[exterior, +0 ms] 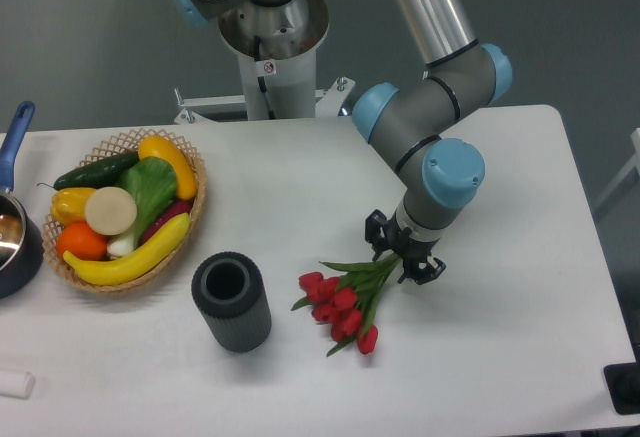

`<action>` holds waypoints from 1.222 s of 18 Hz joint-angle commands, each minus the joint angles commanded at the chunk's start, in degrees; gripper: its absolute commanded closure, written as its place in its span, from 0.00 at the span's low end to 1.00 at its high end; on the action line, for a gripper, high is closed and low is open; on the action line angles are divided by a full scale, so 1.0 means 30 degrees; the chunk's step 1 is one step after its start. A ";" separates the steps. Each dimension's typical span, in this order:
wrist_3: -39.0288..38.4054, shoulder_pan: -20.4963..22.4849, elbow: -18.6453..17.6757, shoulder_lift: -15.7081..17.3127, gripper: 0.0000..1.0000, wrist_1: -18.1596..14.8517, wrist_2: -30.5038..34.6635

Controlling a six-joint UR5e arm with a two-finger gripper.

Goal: Pick up the flowers from the table
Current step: 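Close the gripper around the tulip stems, then lift the gripped tulip bouquet up off the table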

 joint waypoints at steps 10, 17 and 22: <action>-0.0177 -0.0117 -0.0059 0.0058 0.79 0.0029 0.0000; -0.0030 0.0000 0.0556 0.0787 0.78 0.0000 -0.0117; -0.0147 0.0175 0.1522 0.2079 0.78 -0.0059 -0.1079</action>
